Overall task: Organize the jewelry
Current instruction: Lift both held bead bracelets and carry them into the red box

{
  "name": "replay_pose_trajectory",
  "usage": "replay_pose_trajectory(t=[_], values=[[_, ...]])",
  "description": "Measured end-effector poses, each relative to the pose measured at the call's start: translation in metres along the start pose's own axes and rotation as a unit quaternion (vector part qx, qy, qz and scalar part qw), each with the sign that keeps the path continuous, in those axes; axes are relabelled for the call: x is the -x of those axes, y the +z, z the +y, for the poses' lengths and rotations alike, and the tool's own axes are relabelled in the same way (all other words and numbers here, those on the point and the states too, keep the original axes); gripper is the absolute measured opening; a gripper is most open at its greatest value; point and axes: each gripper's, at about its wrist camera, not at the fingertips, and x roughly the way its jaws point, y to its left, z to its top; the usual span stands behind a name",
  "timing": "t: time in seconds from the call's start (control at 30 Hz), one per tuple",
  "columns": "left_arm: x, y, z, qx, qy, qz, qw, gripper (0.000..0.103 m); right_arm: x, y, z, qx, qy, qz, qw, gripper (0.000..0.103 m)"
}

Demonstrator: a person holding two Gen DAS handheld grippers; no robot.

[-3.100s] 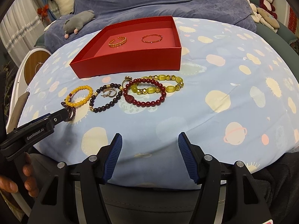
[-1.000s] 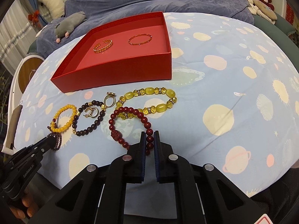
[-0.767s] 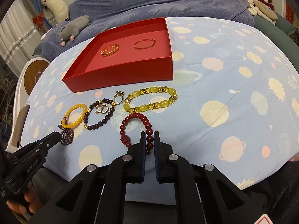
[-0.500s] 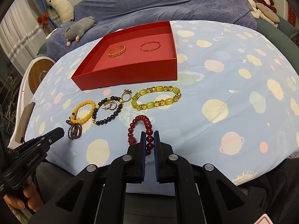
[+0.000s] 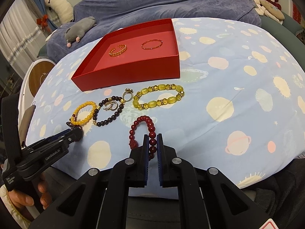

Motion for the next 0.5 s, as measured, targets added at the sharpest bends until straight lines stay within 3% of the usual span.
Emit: replay_pose_trajectory(t=[0.07, 0.5], values=[[0.001, 0.0, 0.001, 0.0, -0.01, 0.0, 1.0, 0.006, -0.001, 0.0, 0.0, -0.001, 0.0, 0.001, 1.0, 0.008], [0.048, -0.001, -0.002, -0.007, -0.042, -0.039, 0.9984, 0.006, 0.017, 0.009, 0.007, 0.004, 0.016, -0.023, 1.0, 0.008]])
